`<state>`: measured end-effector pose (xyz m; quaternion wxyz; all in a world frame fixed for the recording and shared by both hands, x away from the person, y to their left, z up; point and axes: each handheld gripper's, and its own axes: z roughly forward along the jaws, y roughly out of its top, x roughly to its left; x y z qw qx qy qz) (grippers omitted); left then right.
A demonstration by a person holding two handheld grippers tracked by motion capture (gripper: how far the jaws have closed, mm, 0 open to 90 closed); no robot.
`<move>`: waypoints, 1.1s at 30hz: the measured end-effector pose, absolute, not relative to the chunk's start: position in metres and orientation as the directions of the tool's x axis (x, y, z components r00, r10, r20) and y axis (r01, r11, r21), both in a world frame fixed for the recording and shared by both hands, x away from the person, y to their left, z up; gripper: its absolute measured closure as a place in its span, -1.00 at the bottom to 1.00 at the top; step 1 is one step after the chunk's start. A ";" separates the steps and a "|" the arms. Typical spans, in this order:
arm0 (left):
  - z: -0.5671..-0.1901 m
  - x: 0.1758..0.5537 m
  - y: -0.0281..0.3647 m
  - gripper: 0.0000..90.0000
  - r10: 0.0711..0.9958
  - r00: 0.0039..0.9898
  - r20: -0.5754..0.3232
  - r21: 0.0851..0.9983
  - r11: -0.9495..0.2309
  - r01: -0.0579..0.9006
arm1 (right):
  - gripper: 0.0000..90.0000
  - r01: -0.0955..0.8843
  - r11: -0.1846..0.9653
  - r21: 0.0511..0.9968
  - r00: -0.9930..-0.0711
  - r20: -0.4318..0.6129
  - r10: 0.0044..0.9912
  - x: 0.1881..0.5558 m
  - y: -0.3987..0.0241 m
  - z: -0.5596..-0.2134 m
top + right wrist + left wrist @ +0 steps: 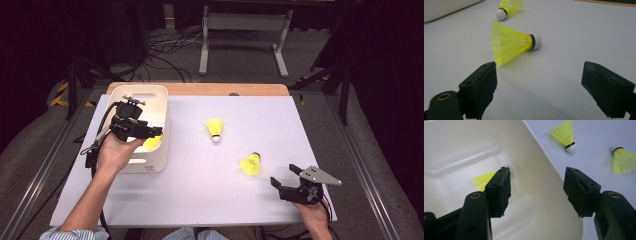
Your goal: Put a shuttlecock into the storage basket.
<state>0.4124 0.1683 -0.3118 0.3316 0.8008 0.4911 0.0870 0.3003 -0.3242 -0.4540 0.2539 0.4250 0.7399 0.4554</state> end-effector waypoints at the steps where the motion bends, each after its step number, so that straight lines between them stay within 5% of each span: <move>1: -0.311 0.413 0.168 -0.12 0.842 0.505 -0.190 0.622 -0.295 0.725 | -0.69 0.398 0.224 0.890 -0.510 0.012 0.860 0.300 -0.324 -0.454; 33: -0.309 0.416 0.139 -0.13 0.810 0.556 -0.186 0.644 -0.327 0.692 | -0.69 0.403 0.222 0.888 -0.508 0.015 0.861 0.301 -0.324 -0.454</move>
